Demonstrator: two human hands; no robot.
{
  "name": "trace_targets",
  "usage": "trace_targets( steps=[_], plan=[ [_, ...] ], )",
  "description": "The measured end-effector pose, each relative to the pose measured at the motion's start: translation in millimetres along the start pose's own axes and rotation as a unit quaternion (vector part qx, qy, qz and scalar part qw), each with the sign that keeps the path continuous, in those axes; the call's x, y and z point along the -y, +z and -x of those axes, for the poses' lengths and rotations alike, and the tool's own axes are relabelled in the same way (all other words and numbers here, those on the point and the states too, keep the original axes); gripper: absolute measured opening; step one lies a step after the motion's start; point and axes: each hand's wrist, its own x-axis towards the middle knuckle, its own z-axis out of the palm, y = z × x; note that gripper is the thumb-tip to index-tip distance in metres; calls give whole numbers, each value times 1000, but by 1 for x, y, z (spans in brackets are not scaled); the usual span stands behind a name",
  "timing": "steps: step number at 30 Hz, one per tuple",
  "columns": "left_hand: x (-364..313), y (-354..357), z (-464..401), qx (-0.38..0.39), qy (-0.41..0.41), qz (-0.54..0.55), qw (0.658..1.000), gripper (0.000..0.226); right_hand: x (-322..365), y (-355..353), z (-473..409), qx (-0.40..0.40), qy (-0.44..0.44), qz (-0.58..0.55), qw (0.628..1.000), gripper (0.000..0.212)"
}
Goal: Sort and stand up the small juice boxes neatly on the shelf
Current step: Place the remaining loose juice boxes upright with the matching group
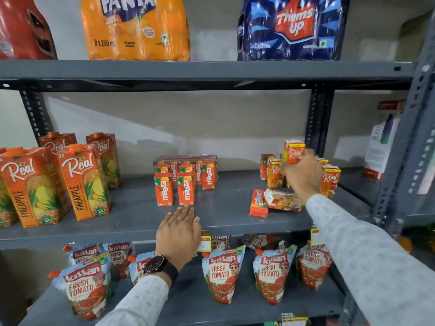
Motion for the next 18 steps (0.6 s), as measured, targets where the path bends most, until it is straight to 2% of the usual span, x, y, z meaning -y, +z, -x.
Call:
trace_targets(
  steps=[4, 8, 13, 18],
  plan=[
    [-1, 1, 0, -1, 0, -4, 1000, 75, -43, -10, -8, 32, 49, 59, 997, 38],
    [-1, 1, 0, -6, 3, 0, 1000, 76, -59, -10, 1, 69, 94, 73, 991, 38],
    [0, 1, 0, 0, 6, -4, 1000, 76, -55, -11, 17, 34, 76, 66, 994, 39],
    [1, 1, -1, -1, 7, -3, 1000, 75, -54, -16, 24, 16, 62, 49, 997, 50]
  ],
)
